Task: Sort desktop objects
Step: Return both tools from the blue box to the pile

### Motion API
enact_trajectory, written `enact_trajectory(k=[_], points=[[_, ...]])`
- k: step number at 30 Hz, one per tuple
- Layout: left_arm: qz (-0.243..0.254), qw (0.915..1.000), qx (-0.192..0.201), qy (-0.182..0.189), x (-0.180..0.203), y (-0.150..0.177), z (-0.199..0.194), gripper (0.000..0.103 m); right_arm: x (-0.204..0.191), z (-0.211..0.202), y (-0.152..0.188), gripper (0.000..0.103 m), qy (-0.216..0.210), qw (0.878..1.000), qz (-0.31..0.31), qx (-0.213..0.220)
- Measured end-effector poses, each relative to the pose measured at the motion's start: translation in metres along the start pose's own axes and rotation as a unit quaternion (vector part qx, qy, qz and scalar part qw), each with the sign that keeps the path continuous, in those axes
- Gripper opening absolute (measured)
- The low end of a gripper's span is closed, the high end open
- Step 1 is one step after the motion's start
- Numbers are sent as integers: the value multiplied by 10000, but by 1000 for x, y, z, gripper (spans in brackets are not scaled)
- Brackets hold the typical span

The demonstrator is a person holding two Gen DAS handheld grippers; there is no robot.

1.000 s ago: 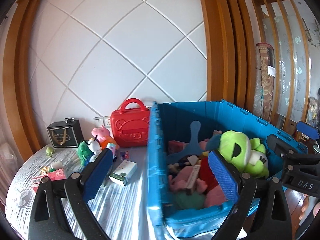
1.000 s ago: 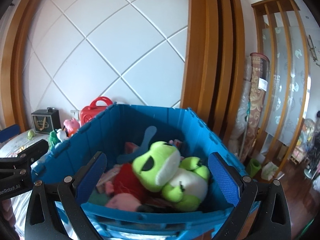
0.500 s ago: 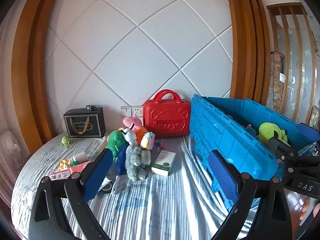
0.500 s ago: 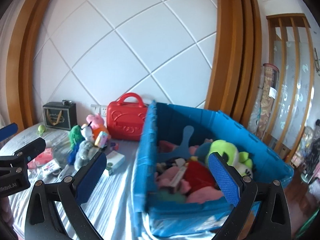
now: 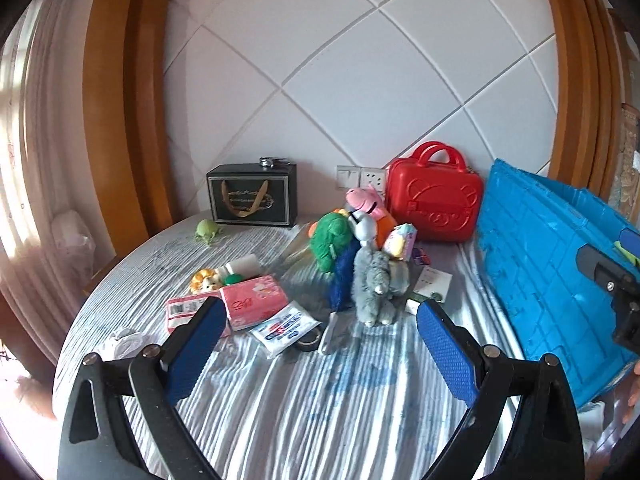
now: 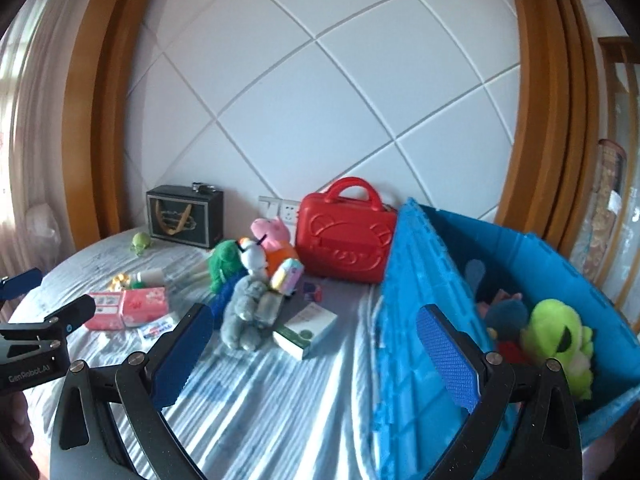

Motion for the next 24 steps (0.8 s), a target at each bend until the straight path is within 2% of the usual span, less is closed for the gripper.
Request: enact_trajectory(k=[4, 8, 10, 12, 13, 19, 24], points=[[-131, 9977, -588, -325, -21, 25, 32, 97, -8, 40, 12, 103, -335, 9991, -4, -264], [-186, 9941, -964, -450, -38, 47, 60, 97, -15, 87, 36, 103, -570, 9937, 138, -956], [-204, 9926, -1116, -437, -46, 55, 76, 91, -20, 106, 48, 103, -604, 9905, 59, -1238], [-168, 9909, -1295, -331, -50, 62, 95, 82, -23, 125, 59, 103, -503, 9874, 8, -1501], [-122, 9905, -1347, -258, -51, 64, 104, 81, -24, 132, 64, 103, -490, 9857, 39, -1614], [96, 9857, -1659, 286, -57, 69, 169, 81, -35, 174, 87, 103, -445, 9746, 289, -2176], [428, 9748, -2082, 674, -54, 85, 227, 81, -22, 211, 93, 103, -144, 9671, 640, -2458]])
Point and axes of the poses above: each gripper's, at about its wrist camera, not at the fingertips, and z roughly the way its jaws point, x to its right, y to its underside, the point moved 4 cm from there along z, roughly the way its jaws point, and after that the axes turned 10 degrees about z, right-handed, at the moved point
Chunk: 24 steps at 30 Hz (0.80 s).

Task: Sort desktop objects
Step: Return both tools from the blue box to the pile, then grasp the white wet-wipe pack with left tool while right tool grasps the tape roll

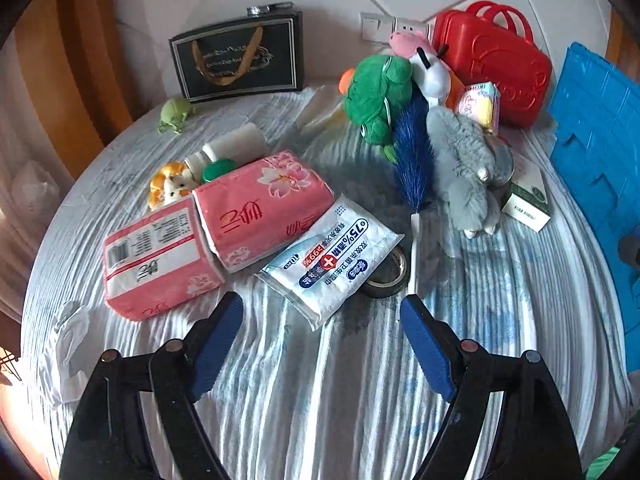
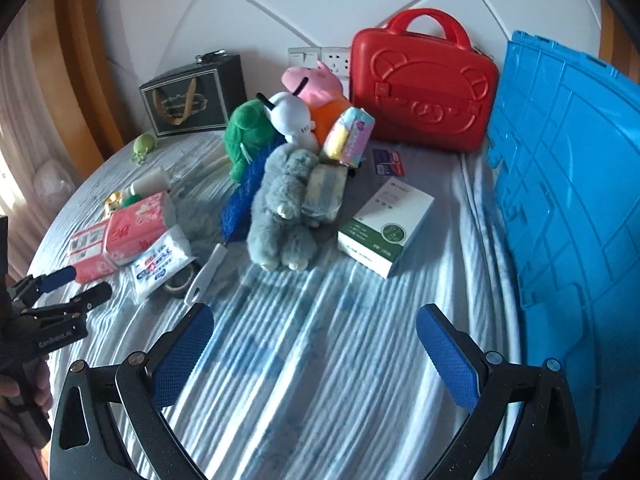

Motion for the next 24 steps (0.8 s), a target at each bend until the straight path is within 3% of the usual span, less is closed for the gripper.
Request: enact_trajectory(k=[4, 8, 13, 14, 16, 18, 20, 24], points=[[125, 9995, -264, 132, -3, -6, 39, 81, -8, 26, -5, 84, -35, 9997, -63, -230], [270, 9983, -485, 150, -4, -16, 77, 81, -37, 53, -8, 82, -266, 9983, -321, -419], [-63, 9981, -369, 490, -11, -30, 100, 82, -76, 84, -12, 64, -566, 9938, -728, -627], [-115, 9980, -306, 537, -13, -31, 102, 78, -85, 91, -12, 61, -628, 9925, -809, -674], [-277, 9968, -172, 735, -16, -31, 98, 55, -101, 102, -12, 59, -773, 9892, -975, -770], [-339, 9984, -284, 364, -25, -26, 95, 20, -118, 111, -9, 58, -912, 9852, -1188, -836], [-535, 9973, -475, 141, -40, -13, 95, 20, -132, 120, -5, 58, -1045, 9809, -1357, -927], [-667, 9957, -642, 47, -59, 5, 87, 20, -154, 135, 5, 56, -1207, 9729, -1622, -1119]])
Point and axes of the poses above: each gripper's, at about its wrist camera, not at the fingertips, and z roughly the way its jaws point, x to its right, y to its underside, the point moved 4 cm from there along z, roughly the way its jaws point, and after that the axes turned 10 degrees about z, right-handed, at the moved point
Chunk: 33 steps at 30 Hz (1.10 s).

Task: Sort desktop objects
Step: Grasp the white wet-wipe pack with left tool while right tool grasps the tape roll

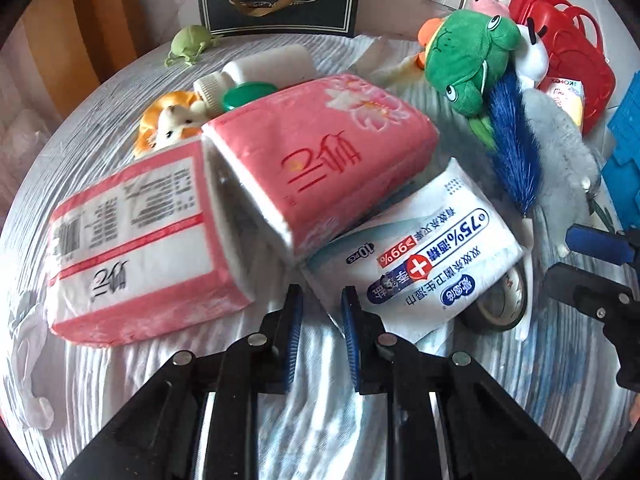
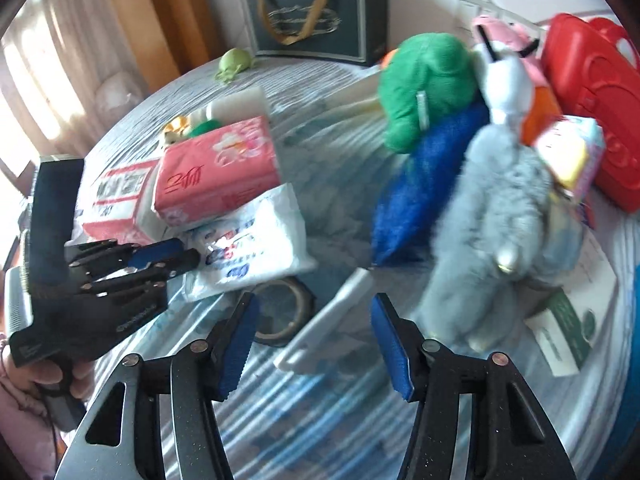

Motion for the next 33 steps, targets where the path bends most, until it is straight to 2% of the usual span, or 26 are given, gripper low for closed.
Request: enact_trajectory(k=[3, 5, 8, 11, 13, 16, 17, 18, 19, 20, 21, 23, 25, 30, 32, 33], points=[[4, 10000, -74, 0, -1, 1, -6, 20, -10, 15, -3, 52, 21, 9999, -101, -114], [110, 9998, -103, -88, 0, -1, -9, 20, -11, 23, -4, 49, 241, 9995, -124, -157], [297, 9978, -403, -437, -2, 8, -5, 20, 4, 29, -3, 49, 661, 9976, 3, -219], [269, 9979, -446, -384, -7, 18, -12, 20, 16, 25, -5, 49, 752, 9970, 90, -171], [204, 9986, -377, -302, -8, 17, -19, 20, 10, 26, -7, 49, 613, 9979, -19, -190], [186, 9994, -17, -302, -7, 10, -39, 20, -12, 27, -14, 48, 301, 9989, -354, -97], [179, 9996, 101, -185, -7, 6, -44, 26, -17, 26, -16, 47, 80, 9993, -342, -109], [201, 9996, 155, -119, -5, 3, -47, 43, -20, 25, -18, 46, -9, 9995, -309, -91], [267, 9994, 196, -138, -4, 1, -49, 54, -21, 24, -19, 46, 56, 9995, -317, -45], [359, 9988, 272, -181, -1, -1, -51, 72, -20, 21, -19, 46, 159, 9993, -343, 1], [495, 9980, 343, -171, 3, -2, -52, 80, -17, 19, -17, 47, 186, 9993, -334, -1], [824, 9960, 326, -59, 12, -5, -45, 80, -5, 16, -11, 48, 195, 9995, -232, -82], [945, 9953, 178, -119, 15, -9, -31, 80, 7, 13, -3, 48, 240, 9995, -140, -132], [11, 9997, 174, -146, 7, -38, -10, 80, 23, 13, 1, 48, 394, 9991, 94, -157], [169, 9989, -13, -431, 16, -41, -3, 80, 22, 13, -1, 48, 422, 9990, 50, -155], [331, 9983, -171, -441, 21, -37, 1, 80, 21, 13, -1, 48, 418, 9990, -2, -152]])
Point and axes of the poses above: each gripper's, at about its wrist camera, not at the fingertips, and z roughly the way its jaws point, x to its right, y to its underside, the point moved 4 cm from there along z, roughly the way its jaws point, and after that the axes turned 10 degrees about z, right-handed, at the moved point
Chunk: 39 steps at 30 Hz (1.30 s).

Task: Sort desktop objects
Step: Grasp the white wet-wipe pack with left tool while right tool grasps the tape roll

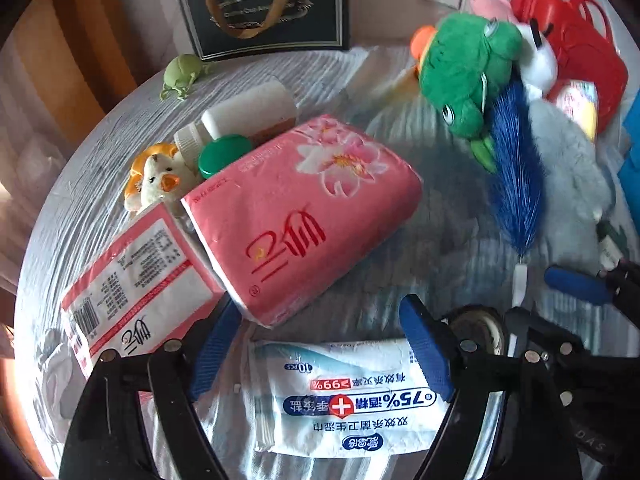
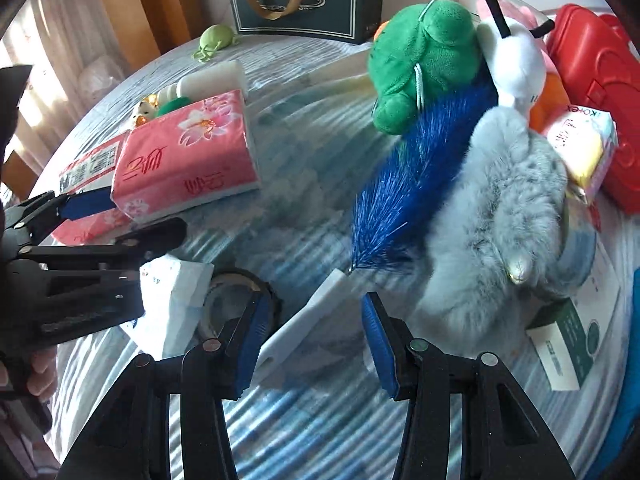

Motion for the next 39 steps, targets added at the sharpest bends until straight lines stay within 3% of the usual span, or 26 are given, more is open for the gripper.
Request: enact_trajectory(k=[3, 5, 8, 13, 17, 22, 27, 29, 33, 36, 39], points=[[79, 9991, -413, 74, 0, 33, 9, 81, -10, 6, 0, 48, -17, 9997, -220, -60], [-225, 9988, -373, 213, -15, 56, 4, 81, -18, 9, 5, 49, -124, 9992, -345, -162], [-538, 9978, -385, -103, -42, 84, -9, 81, -33, 10, 16, 53, -175, 9978, -596, -215], [-1438, 9893, -219, -47, -74, 114, -41, 81, -55, 1, 39, 59, -672, 9919, -947, -507], [-2407, 9695, -273, 364, -63, 127, -44, 81, -59, -4, 47, 78, -595, 9904, -1192, -372], [-3211, 9440, -638, 402, -27, 132, -26, 81, -49, -8, 30, 79, -473, 9918, -1183, -71], [-3070, 9481, -703, -434, -11, 117, -18, 86, -50, -9, 16, 80, -569, 9882, -1415, 108], [-2706, 9582, -560, -740, -10, 111, -13, 86, -51, -7, 14, 80, -621, 9864, -1513, 149], [-2107, 9741, 281, -774, -19, 110, -19, 51, -55, 5, 11, 80, -697, 9836, -1648, 214], [-1756, 9807, 576, -640, -19, 116, -24, 46, -57, 19, 17, 80, -704, 9833, -1670, 191], [-1762, 9797, 675, -675, -18, 122, -27, 46, -58, 26, 26, 66, -698, 9840, -1602, 354]])
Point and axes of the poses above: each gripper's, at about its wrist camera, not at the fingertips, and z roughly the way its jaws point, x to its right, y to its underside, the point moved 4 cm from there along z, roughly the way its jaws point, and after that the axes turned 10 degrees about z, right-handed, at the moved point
